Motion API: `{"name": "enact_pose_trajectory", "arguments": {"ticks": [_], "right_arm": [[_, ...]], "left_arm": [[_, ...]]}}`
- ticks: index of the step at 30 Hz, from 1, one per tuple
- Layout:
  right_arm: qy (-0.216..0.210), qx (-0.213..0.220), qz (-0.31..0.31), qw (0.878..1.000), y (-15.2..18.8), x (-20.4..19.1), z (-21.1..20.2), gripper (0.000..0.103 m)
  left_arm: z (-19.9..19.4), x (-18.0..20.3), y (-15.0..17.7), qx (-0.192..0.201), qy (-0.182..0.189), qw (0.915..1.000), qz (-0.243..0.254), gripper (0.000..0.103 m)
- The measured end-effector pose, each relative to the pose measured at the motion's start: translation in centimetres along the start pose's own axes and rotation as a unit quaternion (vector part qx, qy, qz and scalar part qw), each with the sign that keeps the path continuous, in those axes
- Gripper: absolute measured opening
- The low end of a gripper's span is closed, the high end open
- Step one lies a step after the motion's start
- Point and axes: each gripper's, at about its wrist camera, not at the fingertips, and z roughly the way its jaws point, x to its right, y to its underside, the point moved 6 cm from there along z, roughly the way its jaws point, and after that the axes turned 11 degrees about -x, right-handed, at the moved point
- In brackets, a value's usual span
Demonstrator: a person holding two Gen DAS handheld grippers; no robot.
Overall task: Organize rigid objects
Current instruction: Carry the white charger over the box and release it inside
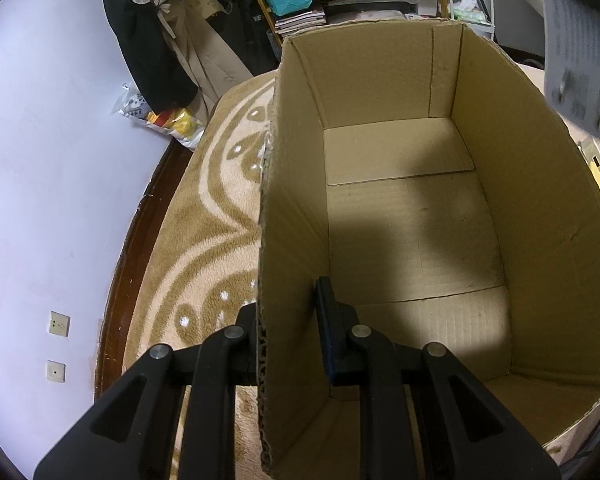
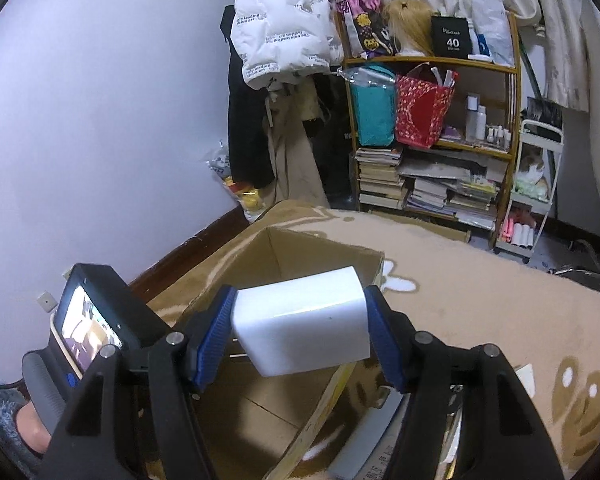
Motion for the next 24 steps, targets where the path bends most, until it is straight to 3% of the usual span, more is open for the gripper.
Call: {"name": "enact_pose_trajectory", "arguments": {"ticks": [11, 24], "right_arm": [[0.002, -0.029, 0.003, 1.000, 1.7, -0.2, 1.6, 0.069], [0.015, -0.010, 0.021, 1.000, 1.3, 0.9, 0.1, 0.072]], "left_arm": [[0.0, -0.1, 0.0, 0.000, 0.005, 1.0000, -0.002, 0.018], [0.3, -0.1, -0.2, -0.005, 0.011, 0.9999, -0.003, 0.018]]}}
